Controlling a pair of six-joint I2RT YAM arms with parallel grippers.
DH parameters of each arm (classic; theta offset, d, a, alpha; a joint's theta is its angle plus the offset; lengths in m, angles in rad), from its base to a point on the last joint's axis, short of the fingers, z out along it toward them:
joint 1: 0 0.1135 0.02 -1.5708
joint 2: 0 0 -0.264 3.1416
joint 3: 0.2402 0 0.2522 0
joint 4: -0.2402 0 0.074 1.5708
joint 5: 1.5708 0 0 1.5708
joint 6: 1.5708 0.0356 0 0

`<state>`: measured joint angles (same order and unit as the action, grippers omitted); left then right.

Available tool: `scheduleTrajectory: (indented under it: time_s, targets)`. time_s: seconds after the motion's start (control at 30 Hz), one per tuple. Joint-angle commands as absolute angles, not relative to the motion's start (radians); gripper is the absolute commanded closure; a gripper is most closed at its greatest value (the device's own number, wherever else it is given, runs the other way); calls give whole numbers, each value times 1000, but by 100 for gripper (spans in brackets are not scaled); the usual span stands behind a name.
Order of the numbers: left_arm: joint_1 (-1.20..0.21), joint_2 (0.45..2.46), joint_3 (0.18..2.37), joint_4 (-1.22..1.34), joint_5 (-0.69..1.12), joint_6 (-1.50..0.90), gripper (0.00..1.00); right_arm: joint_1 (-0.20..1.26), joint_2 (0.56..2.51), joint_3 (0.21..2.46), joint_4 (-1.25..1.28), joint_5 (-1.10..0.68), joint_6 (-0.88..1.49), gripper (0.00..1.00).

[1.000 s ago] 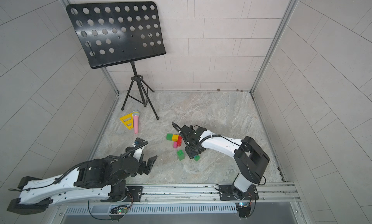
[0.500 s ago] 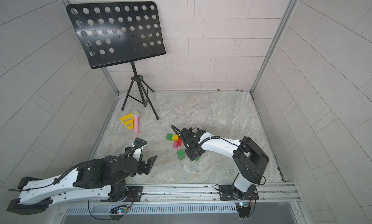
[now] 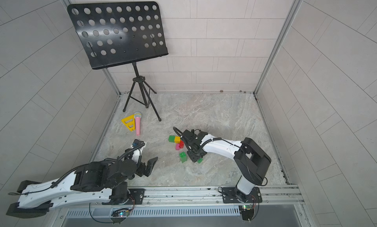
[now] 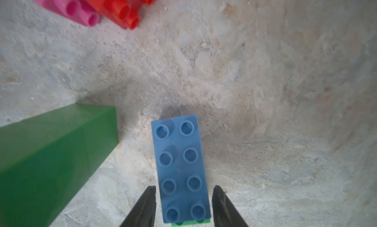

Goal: Assemble the letter r with lego
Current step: Pick up the lego brick from the center of the board.

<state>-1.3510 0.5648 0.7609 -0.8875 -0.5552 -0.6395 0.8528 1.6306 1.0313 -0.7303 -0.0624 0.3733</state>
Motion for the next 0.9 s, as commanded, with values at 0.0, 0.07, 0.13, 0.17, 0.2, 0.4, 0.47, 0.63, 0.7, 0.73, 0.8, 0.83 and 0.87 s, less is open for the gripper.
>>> scheduleTrajectory:
  time_s: [0.0,0.07,0.13,0.17,0.2,0.4,0.47,0.63,0.7,0.73,0.8,0.83,0.87]
  targets:
    - [-1357,552,763,-905,-587,-658,0,857,1638,1023,-733,-44,367,56]
    - [-1356,549,762,-905,-589,-660,0,857,1636,1023,-736,-47,367,62]
    - [-1356,548,762,-906,-589,-660,0,857,1634,1023,-740,-50,368,64]
    - [-1355,548,762,-906,-589,-660,0,857,1632,1023,-744,-50,367,63]
    - [-1355,548,763,-907,-591,-660,0,858,1631,1023,-743,-53,367,63]
    - [-1355,551,763,-907,-591,-661,0,857,1638,1017,-745,-59,362,58]
    - [-1356,552,764,-907,-591,-661,0,858,1637,1013,-743,-61,362,58]
    - [-1357,558,765,-907,-591,-660,0,858,1638,1009,-738,-61,362,58]
    - [-1356,561,765,-908,-589,-660,0,858,1640,1008,-738,-63,361,58]
    - [-1356,563,765,-908,-589,-660,0,857,1639,1008,-739,-63,361,58]
    - [-1356,565,765,-907,-587,-660,0,857,1634,1008,-740,-59,361,61]
    - [-1356,566,767,-907,-586,-660,0,858,1630,1009,-742,-58,361,64]
    - [-1356,566,770,-910,-586,-658,0,857,1625,1008,-745,-58,362,66]
